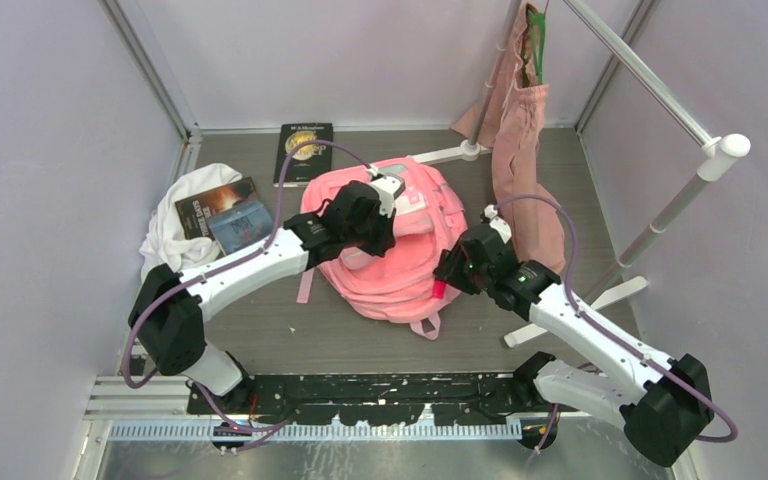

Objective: Pack the student bag
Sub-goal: Place the stationery in the student bag.

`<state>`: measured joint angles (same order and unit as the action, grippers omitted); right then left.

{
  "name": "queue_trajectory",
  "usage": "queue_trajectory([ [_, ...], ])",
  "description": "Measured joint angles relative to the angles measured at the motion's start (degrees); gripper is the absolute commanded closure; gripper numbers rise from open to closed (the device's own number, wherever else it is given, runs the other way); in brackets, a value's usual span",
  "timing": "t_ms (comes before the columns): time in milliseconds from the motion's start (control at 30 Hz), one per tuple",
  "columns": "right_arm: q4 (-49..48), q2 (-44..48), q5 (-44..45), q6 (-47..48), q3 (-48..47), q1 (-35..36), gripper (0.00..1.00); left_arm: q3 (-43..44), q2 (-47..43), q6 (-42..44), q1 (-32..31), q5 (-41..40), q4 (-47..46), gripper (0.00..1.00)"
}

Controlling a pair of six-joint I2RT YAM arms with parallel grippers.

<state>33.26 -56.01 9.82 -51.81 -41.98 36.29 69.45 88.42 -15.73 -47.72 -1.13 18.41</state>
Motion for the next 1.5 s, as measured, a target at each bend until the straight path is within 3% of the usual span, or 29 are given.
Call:
queue_trajectory([
  [367,-13.86,-11.34,-2.45,-13.81,-2.73,1.9,0.99,3.19,0.39,-4.07,0.5,7.69,2.43,1.0],
  [400,-15.34,-13.09,-2.25,-16.15,-2.86,1.9,0.9,3.19,0.39,-4.31,0.48,7.93,2.43,1.0],
  [500,-19.21,-16.31,-1.55,-19.82,-2.62,2.49,0.36,3.19,0.39,-4.92,0.55,8.46,2.45,1.0],
  [533,-21.81,-17.14,-0.9,-20.7,-2.1,2.8,0.28,3.26,0.39,-4.92,0.57,8.39,2.47,1.0],
  [633,-26.01,-18.05,0.96,-21.9,-0.83,4.26,0.2,4.26,0.48,-5.11,1.49,7.87,2.64,1.0],
  [800,-29.05,-17.97,2.12,-20.87,-0.2,5.16,0.25,4.7,0.48,-5.35,2.51,8.31,2.54,1.0],
  [867,-29.14,-16.28,2.03,-19.89,0.76,5.27,0.35,4.7,0.48,-5.42,2.51,9.03,2.54,1.0],
  [933,-28.76,-12.87,1.92,-18.73,2.34,5.38,0.53,4.7,0.61,-5.55,2.45,9.97,2.6,0.97],
  [1033,-25.55,-5.09,2.12,-16.79,4.59,5.4,0.8,4.66,1.29,-6.16,2.47,11.91,2.27,0.55],
  [1100,-22.4,0.35,2.95,-15.5,5.73,5.55,0.88,4.7,2.01,-6.62,2.6,15.65,1.62,0.48],
  [1200,-17.38,6.14,4.68,-13.64,6.67,5.55,0.89,7.37,3.93,-6.47,2.67,19.21,3.34,0.48],
  [1333,-12.02,9.14,6.38,-9.49,6.49,5.57,0.8,10.14,4.74,-6.73,4.13,21.2,4.39,0.5],
  [1500,-6.99,2.29,5.07,-1.95,0.22,5.86,0.76,5.38,1.86,-7.96,10.49,23.43,4.7,0.48],
])
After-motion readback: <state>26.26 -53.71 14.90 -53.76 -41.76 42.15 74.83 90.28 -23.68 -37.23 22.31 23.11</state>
